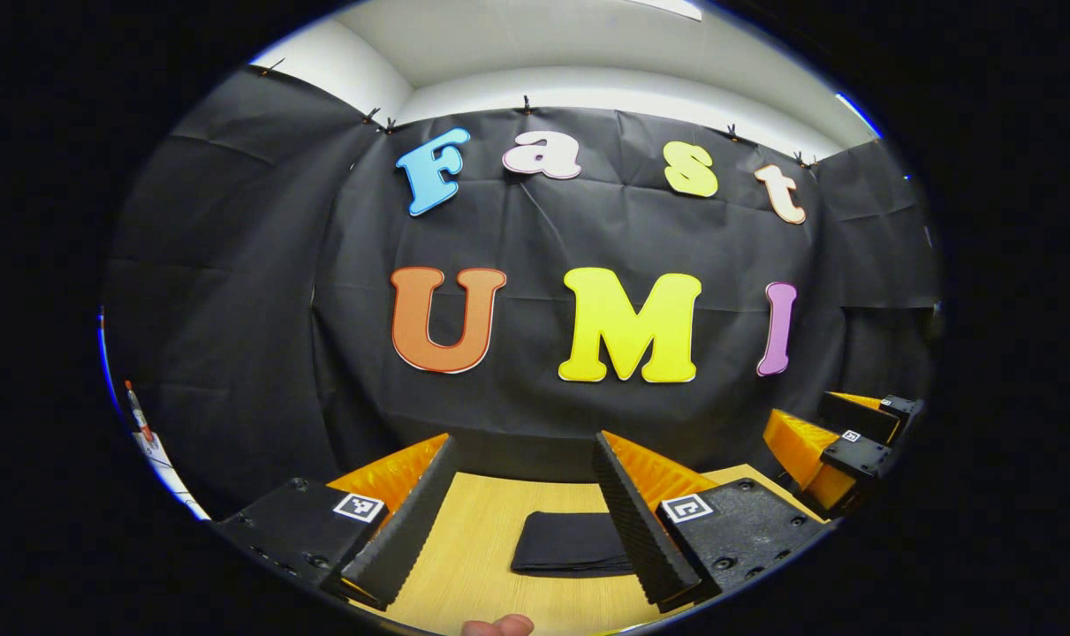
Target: Grasp the waist and the cuffs of the jeans and fold them to make the two legs overlap; first hold the waist and fold one-third of the jeans toward the cuffs, then hold the cuffs and fold the remaining one-third in the same direction to finish folding.
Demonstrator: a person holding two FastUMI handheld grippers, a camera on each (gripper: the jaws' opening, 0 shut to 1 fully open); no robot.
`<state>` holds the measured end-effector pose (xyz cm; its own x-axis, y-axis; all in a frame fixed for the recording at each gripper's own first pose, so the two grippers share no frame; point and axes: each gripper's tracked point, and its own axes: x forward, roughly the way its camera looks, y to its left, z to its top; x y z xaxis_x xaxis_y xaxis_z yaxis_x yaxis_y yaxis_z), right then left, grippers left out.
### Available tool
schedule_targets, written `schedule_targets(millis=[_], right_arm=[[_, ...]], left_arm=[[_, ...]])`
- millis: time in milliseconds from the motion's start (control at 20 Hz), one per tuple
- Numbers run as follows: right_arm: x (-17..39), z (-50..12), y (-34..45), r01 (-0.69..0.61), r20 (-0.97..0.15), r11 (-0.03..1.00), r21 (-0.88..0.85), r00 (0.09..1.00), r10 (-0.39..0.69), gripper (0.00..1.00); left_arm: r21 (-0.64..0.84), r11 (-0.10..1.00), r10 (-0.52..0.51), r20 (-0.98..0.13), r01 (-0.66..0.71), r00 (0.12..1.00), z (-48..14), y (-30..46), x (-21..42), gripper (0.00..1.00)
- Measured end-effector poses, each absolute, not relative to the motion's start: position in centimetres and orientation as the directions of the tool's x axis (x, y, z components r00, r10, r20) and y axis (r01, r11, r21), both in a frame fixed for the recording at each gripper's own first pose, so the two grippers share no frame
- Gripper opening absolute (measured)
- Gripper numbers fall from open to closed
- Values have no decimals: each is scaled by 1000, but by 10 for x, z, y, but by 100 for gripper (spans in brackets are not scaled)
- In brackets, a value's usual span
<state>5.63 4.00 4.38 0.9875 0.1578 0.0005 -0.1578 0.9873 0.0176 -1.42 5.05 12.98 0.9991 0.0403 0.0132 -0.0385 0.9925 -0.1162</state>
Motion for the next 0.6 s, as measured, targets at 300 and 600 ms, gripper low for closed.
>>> schedule_targets(millis=[300, 600], right_arm=[[59, 49, 60, -188, -4, 982, 17, 982, 188, 93], [61, 44, 60, -185, -26, 982, 23, 982, 186, 93]], left_arm=[[-110, 992, 71, 18, -68, 997, 134, 67, -11, 98], [-126, 989, 76, 10, -74, 997, 134, 72, -6, 98]])
